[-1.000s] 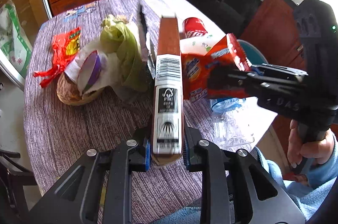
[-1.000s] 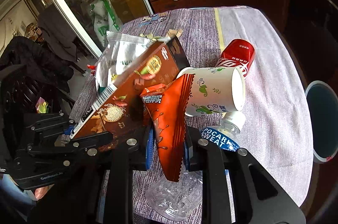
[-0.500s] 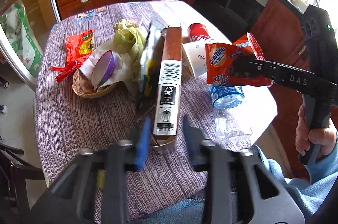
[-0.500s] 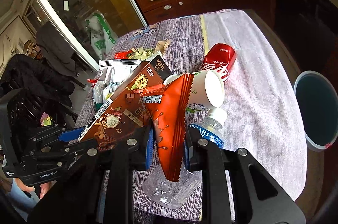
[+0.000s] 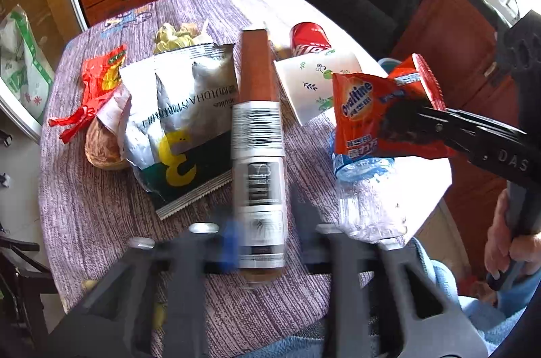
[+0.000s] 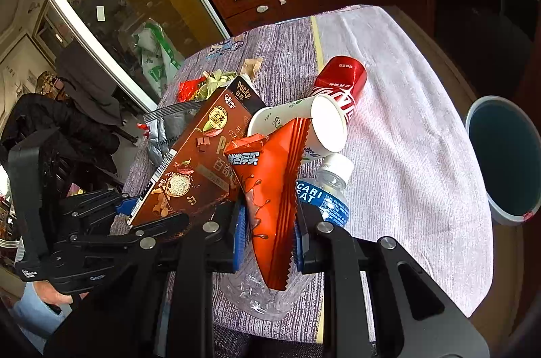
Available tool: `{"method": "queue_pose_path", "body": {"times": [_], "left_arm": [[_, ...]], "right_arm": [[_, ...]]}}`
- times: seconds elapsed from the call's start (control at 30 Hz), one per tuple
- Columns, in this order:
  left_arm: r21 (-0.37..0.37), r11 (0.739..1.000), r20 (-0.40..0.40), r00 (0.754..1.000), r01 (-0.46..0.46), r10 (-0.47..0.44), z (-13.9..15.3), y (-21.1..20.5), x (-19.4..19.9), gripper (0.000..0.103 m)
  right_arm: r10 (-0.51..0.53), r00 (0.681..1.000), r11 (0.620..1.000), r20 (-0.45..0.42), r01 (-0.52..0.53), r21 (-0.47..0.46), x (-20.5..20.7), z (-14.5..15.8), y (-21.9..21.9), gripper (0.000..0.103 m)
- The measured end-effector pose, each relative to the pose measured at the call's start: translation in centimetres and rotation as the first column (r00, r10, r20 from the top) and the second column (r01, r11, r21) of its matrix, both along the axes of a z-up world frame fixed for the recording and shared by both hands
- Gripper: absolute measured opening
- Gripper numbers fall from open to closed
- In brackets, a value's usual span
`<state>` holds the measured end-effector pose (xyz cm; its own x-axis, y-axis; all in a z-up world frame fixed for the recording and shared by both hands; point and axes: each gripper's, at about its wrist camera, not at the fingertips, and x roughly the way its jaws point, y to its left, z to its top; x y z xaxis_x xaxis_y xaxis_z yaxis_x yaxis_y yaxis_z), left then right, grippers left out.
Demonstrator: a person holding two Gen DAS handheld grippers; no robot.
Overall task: Collect trash
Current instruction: 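Carry the box and wrapper over the teal bin and open both tools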
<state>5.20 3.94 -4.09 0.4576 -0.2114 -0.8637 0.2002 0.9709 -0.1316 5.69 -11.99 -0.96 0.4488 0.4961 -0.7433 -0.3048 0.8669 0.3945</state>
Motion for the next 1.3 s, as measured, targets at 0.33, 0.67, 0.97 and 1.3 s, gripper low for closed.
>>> {"method": "queue_pose_path", "body": {"times": [0.33, 0.67, 0.97, 1.3], "left_arm": [[0.013, 0.998, 0.234, 0.971, -0.058, 0.054, 9.5, 1.6, -2.0, 0.021], [-0.005, 0.988, 0.3, 0.943, 0.153, -0.144, 14.4, -6.5, 1.3, 0.021], [0.012, 0.909, 0.119, 0.902, 0.416, -0.414, 10.8, -22.2, 7.5, 0.021], [0.081, 0.852, -0.128, 0.853, 0.517, -0.505, 1.3, -35.5, 14.4, 0.022]], "right_arm": [[-0.037, 0.998, 0.998, 0.042, 0.035, 0.046, -0.2, 1.6, -2.0, 0.02], [-0.225, 0.963, 0.974, 0.149, 0.217, 0.068, -0.5, 5.4, -8.9, 0.02], [-0.568, 0.807, 0.82, 0.16, 0.572, 0.024, -1.3, 3.8, -22.2, 0.021], [-0.691, 0.723, 0.722, 0.002, 0.69, -0.043, 1.3, -3.9, -29.9, 0.021]]}}
